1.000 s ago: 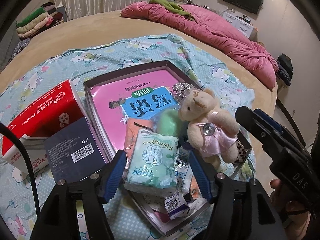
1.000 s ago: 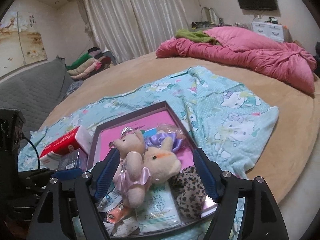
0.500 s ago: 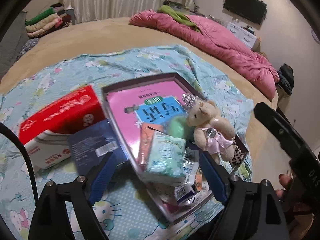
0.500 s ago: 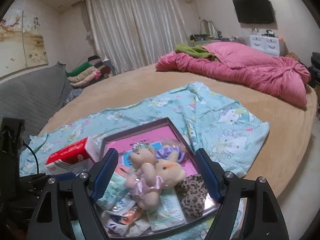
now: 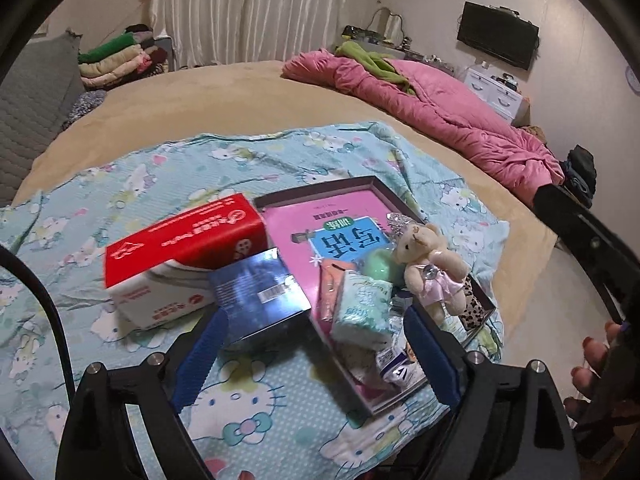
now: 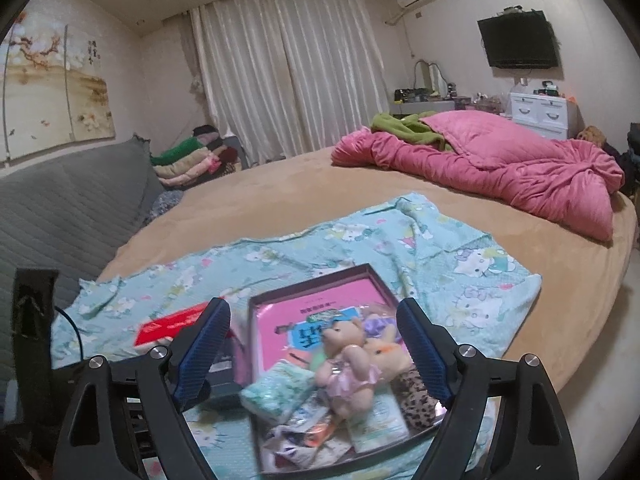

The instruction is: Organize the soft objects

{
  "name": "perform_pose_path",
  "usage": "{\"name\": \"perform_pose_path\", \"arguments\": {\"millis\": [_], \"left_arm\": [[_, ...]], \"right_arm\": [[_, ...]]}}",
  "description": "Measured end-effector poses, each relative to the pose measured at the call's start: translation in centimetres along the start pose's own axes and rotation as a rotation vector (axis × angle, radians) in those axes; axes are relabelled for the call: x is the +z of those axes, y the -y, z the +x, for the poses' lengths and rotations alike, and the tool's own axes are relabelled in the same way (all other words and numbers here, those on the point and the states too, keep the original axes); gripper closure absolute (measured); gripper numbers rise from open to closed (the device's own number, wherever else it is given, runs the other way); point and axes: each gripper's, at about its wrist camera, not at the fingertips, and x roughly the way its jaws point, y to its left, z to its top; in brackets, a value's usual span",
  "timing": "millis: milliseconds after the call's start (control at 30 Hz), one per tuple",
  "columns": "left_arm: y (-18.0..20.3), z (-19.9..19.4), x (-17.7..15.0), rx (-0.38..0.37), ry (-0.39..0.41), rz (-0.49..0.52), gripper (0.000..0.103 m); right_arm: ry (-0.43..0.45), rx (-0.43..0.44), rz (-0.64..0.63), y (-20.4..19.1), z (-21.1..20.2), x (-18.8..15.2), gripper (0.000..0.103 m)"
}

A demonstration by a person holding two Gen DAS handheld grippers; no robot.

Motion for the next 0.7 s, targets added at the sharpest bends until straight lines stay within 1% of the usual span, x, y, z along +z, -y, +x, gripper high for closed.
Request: {"name": "perform_pose_path", "arguments": {"millis": [267, 433, 700], "left_arm": [[-0.8, -2.4, -0.6, 0.045, 0.018, 0.004, 0.014], [-1.2, -3.6, -1.2, 0.057, 0.022, 0.004, 0.014], [-1.0, -4.9, -2.3, 0.078, 0.024, 0.006, 0.014]], "right_arm": [[0.028, 0.027, 0.022, -2.2, -2.4, 0.3, 0.017], [-0.001, 0.016, 0.012, -2.9, -3.1, -0.5, 0.016], [-0.044, -0.016, -0.027, -2.5, -3.7, -2.4, 0.016]]}}
